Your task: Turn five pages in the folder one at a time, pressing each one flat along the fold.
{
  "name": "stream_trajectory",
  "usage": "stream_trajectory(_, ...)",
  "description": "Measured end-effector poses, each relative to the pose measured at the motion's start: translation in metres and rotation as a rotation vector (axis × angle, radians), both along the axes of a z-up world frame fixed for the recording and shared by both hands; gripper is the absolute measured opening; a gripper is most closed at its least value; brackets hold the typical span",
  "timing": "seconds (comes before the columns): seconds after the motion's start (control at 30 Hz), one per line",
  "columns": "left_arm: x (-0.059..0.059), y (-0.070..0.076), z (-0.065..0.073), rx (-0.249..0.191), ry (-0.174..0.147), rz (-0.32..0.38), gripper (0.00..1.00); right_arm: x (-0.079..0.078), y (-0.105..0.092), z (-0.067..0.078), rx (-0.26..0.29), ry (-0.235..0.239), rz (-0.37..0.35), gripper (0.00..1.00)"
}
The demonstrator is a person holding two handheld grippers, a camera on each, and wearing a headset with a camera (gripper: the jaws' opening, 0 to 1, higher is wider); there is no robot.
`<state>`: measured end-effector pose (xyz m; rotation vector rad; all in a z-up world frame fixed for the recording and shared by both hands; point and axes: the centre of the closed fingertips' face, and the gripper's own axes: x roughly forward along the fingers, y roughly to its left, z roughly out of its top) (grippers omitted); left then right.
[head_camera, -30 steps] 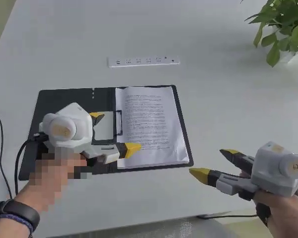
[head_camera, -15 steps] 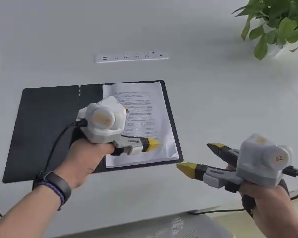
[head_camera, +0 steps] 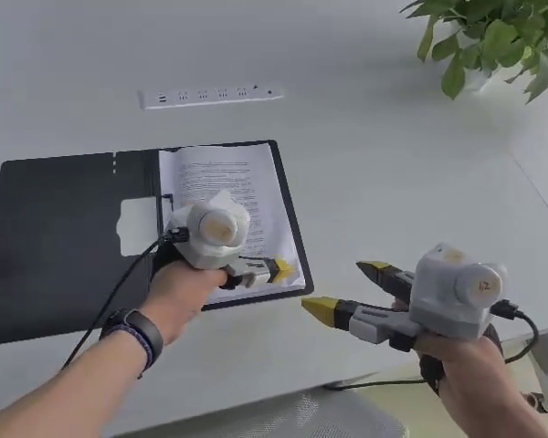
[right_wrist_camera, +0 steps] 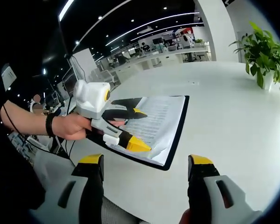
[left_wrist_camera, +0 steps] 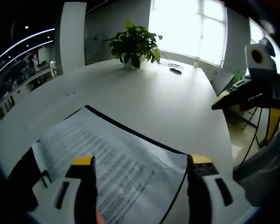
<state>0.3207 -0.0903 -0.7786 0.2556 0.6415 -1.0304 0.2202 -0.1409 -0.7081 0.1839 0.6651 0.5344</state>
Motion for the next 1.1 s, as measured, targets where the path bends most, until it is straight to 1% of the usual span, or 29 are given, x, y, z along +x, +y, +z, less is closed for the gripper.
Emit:
stream_trajectory(0.07,-0.001,-0.003,-0.005,0.001,0.012,0.000,0.80,0.000,-0.003,-0.001,0.003,0.002,-0.007,0.73)
stream_trajectory(0.2,-0.004,-0.011,-0.010,-0.004,0.017,-0.003,0.80,-0.001,-0.006,-0.002,0.004,0.006,-0.013,0.72)
stream_trajectory(0.27,-0.005,-0.012,-0.015,0.006,0.018,-0.008,0.79,-0.001,-0.008,-0.004,0.004,0.010,-0.016,0.72)
stream_trajectory(0.37,-0.004,-0.011,-0.020,0.032,0.002,-0.001,0.78,-0.001,-0.010,-0.006,0.007,0.016,-0.022,0.72)
stream_trajectory(0.53,-0.006,-0.012,-0.029,0.059,-0.002,-0.013,0.80,0.000,-0.010,-0.008,0.011,0.022,-0.022,0.71)
stream_trajectory(0.6,-0.006,-0.010,-0.031,0.080,-0.022,-0.024,0.79,0.000,-0.010,-0.009,0.010,0.025,-0.018,0.71)
stream_trajectory(0.63,-0.006,-0.010,-0.031,0.083,-0.026,-0.027,0.78,0.001,-0.009,-0.009,0.011,0.025,-0.017,0.71)
stream_trajectory(0.83,-0.003,-0.006,-0.031,0.078,-0.037,-0.036,0.74,0.007,-0.006,-0.012,0.015,0.025,-0.006,0.71)
stream_trajectory(1.0,-0.003,-0.006,-0.031,0.073,-0.046,-0.040,0.73,0.013,0.000,-0.015,0.015,0.028,0.016,0.70)
stream_trajectory(1.1,-0.003,-0.005,-0.031,0.064,-0.051,-0.039,0.72,0.018,0.003,-0.013,0.017,0.022,0.027,0.70)
